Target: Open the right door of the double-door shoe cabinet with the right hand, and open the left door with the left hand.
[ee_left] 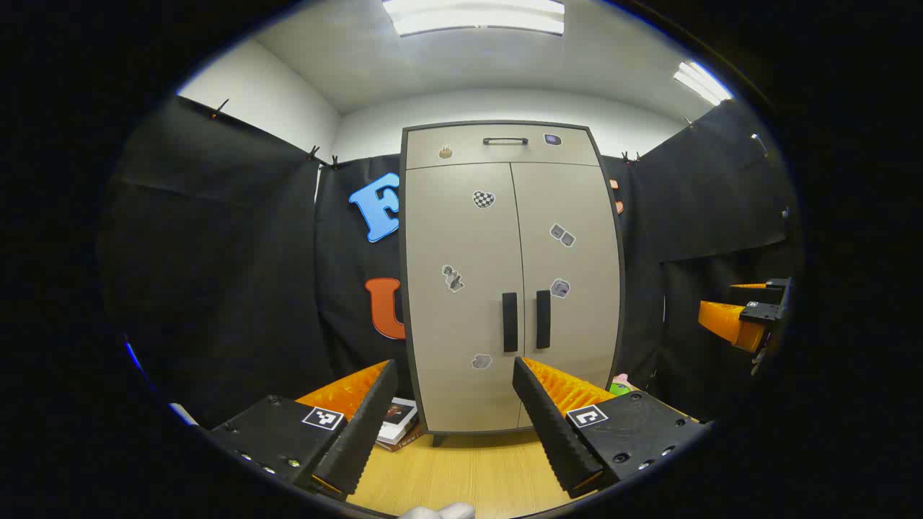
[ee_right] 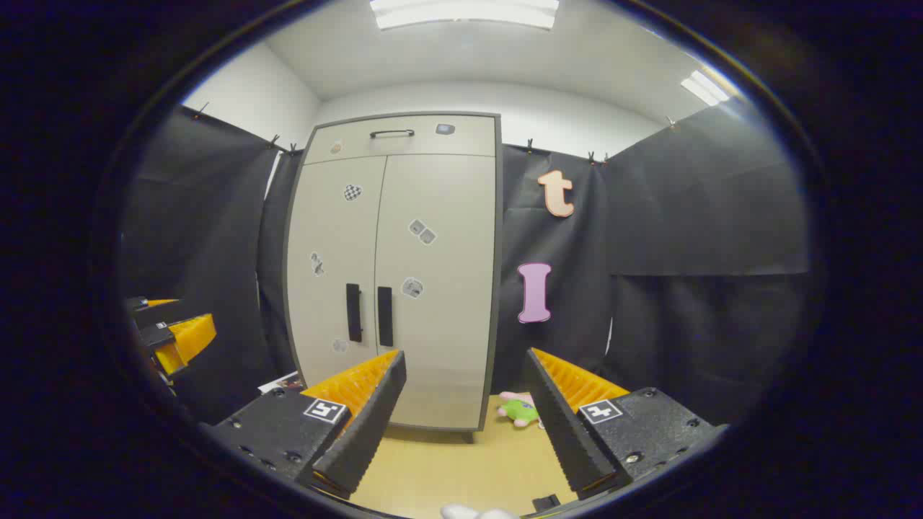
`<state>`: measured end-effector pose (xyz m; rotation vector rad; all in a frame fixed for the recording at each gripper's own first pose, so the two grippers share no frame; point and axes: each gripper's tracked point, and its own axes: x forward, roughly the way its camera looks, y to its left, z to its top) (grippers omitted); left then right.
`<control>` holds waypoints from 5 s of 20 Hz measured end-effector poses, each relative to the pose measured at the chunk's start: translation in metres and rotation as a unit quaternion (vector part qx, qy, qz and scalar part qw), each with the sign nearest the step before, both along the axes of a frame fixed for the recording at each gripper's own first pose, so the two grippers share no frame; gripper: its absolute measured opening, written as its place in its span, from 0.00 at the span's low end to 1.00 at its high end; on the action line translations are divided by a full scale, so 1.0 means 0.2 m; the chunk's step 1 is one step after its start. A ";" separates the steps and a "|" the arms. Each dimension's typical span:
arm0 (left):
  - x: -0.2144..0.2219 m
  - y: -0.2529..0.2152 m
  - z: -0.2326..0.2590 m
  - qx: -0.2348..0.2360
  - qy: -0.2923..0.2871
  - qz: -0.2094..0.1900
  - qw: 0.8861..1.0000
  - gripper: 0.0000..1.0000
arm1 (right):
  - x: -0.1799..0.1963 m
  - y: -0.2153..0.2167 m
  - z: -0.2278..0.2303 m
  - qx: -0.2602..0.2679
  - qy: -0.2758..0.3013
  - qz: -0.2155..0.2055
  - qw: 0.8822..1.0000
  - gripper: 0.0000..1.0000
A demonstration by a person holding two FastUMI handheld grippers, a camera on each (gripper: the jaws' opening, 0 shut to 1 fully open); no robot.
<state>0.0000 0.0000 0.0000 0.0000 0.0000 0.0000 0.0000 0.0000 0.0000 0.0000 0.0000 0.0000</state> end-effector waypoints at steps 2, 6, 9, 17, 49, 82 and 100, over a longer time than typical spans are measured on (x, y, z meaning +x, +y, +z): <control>0.00 0.00 -0.01 0.000 0.000 -0.001 1.000 0.96 | 0.00 0.00 0.01 -0.002 -0.002 -0.003 1.000 1.00; 0.00 0.01 -0.01 -0.001 0.002 -0.002 1.000 0.96 | 0.02 0.02 0.02 -0.001 -0.003 -0.003 1.000 1.00; 0.00 0.02 -0.02 -0.002 0.004 0.002 1.000 0.96 | 0.02 0.03 0.02 -0.001 -0.003 0.000 1.000 1.00; -0.02 0.04 -0.04 -0.002 0.007 0.010 1.000 0.96 | 0.15 0.09 0.02 -0.005 0.004 0.013 1.000 1.00; -0.09 0.29 -0.19 -0.023 0.049 0.153 0.987 0.96 | 1.64 0.81 -0.19 0.017 0.048 0.035 0.998 0.46; -0.24 0.02 -0.18 -0.033 0.015 -0.002 0.999 0.96 | 0.75 0.12 -0.22 0.020 0.056 0.042 0.997 0.10; -0.02 -0.24 -0.19 -0.037 0.019 -0.065 0.997 0.96 | 0.72 -0.33 -0.23 0.015 0.042 0.007 0.999 0.04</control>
